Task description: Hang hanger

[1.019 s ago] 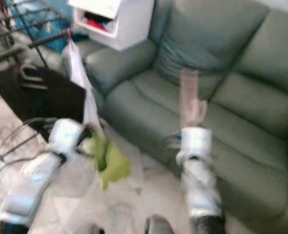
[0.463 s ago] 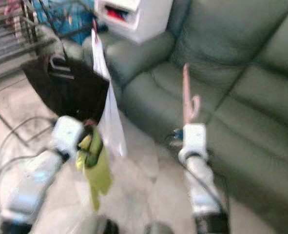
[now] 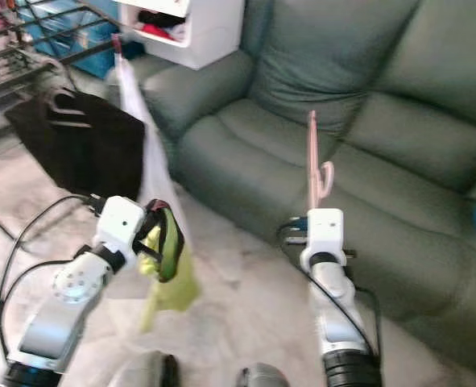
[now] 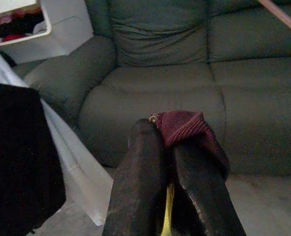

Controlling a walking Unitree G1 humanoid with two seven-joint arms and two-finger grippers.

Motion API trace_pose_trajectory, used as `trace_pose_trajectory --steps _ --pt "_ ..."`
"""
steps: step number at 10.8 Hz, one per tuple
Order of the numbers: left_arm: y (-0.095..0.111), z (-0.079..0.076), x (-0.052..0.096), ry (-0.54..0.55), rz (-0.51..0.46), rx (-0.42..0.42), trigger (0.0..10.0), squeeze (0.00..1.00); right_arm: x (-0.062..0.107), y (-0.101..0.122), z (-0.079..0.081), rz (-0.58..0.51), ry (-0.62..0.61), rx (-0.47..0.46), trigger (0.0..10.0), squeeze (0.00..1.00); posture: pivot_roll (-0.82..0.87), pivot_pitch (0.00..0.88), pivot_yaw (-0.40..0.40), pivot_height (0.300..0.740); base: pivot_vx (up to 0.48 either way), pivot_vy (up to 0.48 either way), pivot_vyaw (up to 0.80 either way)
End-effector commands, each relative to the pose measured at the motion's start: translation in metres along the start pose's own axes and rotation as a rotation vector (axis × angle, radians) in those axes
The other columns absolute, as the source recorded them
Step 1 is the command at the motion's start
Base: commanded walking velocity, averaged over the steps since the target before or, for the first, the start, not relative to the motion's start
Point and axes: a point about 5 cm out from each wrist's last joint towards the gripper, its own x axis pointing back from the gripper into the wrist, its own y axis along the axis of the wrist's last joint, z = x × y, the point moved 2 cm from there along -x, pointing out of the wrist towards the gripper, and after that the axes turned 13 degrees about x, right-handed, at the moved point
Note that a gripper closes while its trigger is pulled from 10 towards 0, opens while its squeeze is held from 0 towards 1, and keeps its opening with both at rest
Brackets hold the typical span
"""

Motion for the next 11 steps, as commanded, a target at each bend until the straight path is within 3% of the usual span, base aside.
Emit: trace_pose_trajectory --steps 1,11 --pt "0.0090 -0.0022 -0.0009 -0.017 -0.036 -0.018 10.0 0.00 -0.0015 0.0028 -0.0039 -0.010 -0.016 0.004 10.0 0.00 0.02 0.074 -0.072 0.740 -0.247 0.000 0.00" --pt "0.0143 -0.0041 -0.0031 -0.050 -0.069 -0.044 10.0 0.00 -0.0014 0.0043 -0.0021 -0.020 -0.011 0.009 10.0 0.00 0.01 0.078 -0.069 0.740 -0.024 0.000 0.00"
